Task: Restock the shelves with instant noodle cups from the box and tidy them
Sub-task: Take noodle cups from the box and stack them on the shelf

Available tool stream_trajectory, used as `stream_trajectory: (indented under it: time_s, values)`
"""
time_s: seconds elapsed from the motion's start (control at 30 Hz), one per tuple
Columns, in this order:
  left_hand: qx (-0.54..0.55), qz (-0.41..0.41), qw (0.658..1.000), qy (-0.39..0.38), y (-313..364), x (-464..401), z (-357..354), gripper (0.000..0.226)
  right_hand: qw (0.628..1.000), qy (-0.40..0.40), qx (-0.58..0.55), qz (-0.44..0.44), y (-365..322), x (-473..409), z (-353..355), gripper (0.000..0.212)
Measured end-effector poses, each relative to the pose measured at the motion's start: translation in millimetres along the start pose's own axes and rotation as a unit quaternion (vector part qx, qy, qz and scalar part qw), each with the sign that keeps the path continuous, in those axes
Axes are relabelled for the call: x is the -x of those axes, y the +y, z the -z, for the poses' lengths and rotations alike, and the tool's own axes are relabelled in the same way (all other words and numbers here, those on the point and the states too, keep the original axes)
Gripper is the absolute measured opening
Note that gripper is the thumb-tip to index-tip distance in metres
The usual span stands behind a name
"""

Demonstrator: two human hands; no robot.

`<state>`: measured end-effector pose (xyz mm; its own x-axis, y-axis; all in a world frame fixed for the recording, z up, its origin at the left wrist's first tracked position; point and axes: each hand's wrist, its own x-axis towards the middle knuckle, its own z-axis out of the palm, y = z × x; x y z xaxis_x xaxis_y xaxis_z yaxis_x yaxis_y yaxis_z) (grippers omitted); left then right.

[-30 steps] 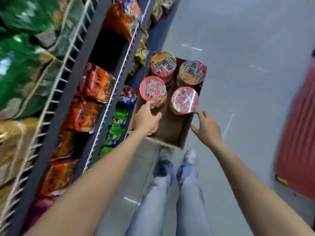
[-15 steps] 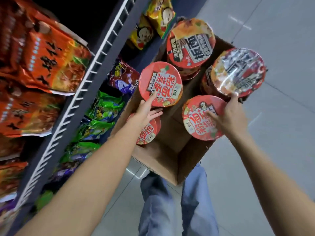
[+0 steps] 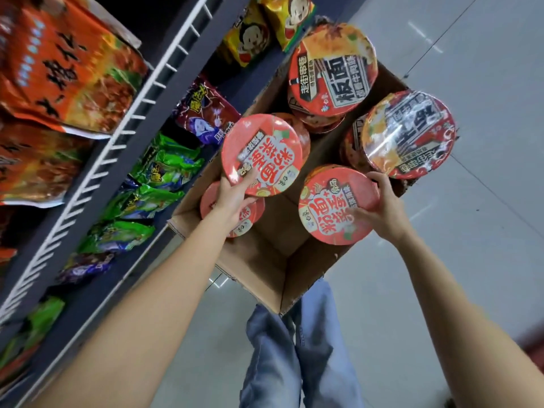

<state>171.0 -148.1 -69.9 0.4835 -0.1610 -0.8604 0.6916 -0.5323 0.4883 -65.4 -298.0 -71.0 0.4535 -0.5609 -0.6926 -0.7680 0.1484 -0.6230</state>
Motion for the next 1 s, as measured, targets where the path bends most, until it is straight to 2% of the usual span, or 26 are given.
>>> stream_trajectory:
  time_s: [0.1, 0.2, 0.3, 0.37, 0.47, 0.57, 0.67, 0.73, 0.83, 0.9, 0.93, 1.0]
  values:
    - [-0.053, -0.026, 0.997, 0.049, -7.2, 17.1, 28.9, 0.050, 0.997, 0.041, -0.057, -0.012, 1.3, 14.8, 1.0, 0.061]
    - [-0.099, -0.059, 0.991, 0.072, -9.6, 40.2, 52.0, 0.057, 0.981, 0.083, -0.173, -0.022, -16.5, 53.0, 11.5, 0.056]
    - [-0.130, -0.075, 0.986, 0.072, -1.3, 74.6, 65.5, 0.066, 0.956, 0.092, -0.279, 0.000, -46.9, 103.9, 30.4, 0.051]
    - [-0.150, -0.093, 0.983, 0.053, 7.4, 103.6, 73.1, 0.071, 0.949, 0.079, -0.305, 0.026, -75.2, 139.0, 42.6, 0.050]
    - [-0.152, -0.119, 0.981, -0.020, 27.8, 168.5, 81.3, 0.054, 0.943, 0.056, -0.323, 0.062, -125.5, 198.6, 56.8, 0.051]
    - [-0.155, -0.148, 0.974, -0.069, 53.2, 247.3, 92.4, 0.042, 0.942, 0.054, -0.311, 0.109, -176.9, 266.5, 71.3, 0.054]
    - [-0.155, -0.176, 0.967, -0.102, 76.3, 330.5, 111.7, 0.062, 0.942, 0.044, -0.294, 0.156, -220.5, 340.2, 86.6, 0.054]
    - [-0.168, -0.191, 0.961, -0.110, 89.0, 376.8, 128.6, 0.071, 0.941, -0.003, -0.272, 0.202, -239.5, 386.5, 94.6, 0.055]
    - [-0.174, -0.227, 0.951, -0.121, 110.0, 439.7, 153.7, 0.037, 0.948, -0.054, -0.159, 0.269, -254.8, 437.8, 100.9, 0.089]
    - [-0.181, -0.245, 0.944, -0.125, 122.6, 478.8, 168.9, 0.028, 0.947, -0.019, -0.049, 0.316, -261.0, 453.6, 96.7, 0.107]
    - [-0.186, -0.254, 0.942, -0.121, 128.3, 497.2, 175.8, 0.028, 0.942, -0.001, -0.024, 0.335, -267.6, 459.3, 92.4, 0.111]
    - [-0.197, -0.271, 0.935, -0.116, 134.2, 532.6, 185.4, 0.022, 0.937, -0.011, -0.037, 0.346, -283.8, 470.3, 82.8, 0.105]
